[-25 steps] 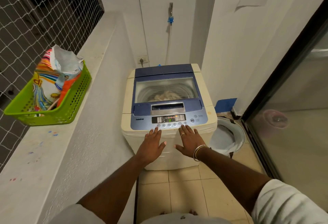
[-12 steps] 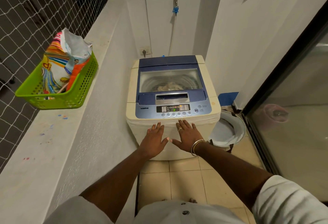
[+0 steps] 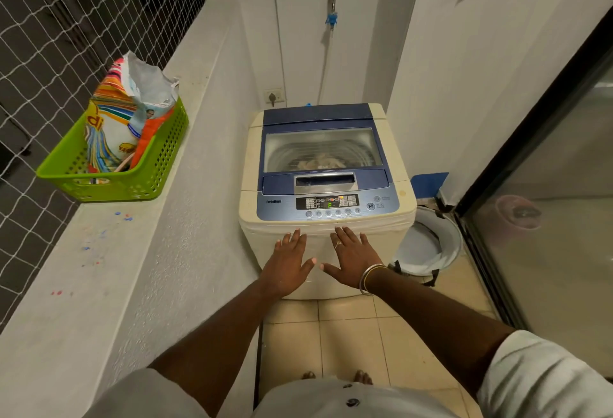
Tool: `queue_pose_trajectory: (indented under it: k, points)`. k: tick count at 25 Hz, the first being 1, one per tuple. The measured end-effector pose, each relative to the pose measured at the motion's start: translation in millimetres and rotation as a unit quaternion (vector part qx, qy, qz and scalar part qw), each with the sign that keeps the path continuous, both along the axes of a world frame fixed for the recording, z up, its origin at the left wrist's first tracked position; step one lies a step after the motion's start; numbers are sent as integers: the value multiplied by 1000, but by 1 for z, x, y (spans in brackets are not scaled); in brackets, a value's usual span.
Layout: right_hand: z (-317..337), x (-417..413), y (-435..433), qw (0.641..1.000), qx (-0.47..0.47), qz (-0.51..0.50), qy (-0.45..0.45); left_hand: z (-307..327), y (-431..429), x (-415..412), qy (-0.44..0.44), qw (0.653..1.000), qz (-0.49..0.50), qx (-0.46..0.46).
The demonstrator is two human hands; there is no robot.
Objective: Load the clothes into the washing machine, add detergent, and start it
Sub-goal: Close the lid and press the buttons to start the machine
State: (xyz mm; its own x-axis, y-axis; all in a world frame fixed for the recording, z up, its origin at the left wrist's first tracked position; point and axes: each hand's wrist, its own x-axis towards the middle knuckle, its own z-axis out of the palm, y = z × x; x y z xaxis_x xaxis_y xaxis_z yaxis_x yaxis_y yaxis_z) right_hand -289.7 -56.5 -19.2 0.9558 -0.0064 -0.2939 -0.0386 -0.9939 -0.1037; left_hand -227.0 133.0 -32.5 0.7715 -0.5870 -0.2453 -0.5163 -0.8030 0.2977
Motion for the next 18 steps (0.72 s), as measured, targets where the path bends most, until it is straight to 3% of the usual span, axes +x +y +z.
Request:
queue_pose_trajectory:
  k: [18]
  points:
    - [0,3,-1,1000,7,14,6,7,-12,3,1,1000,7,-1]
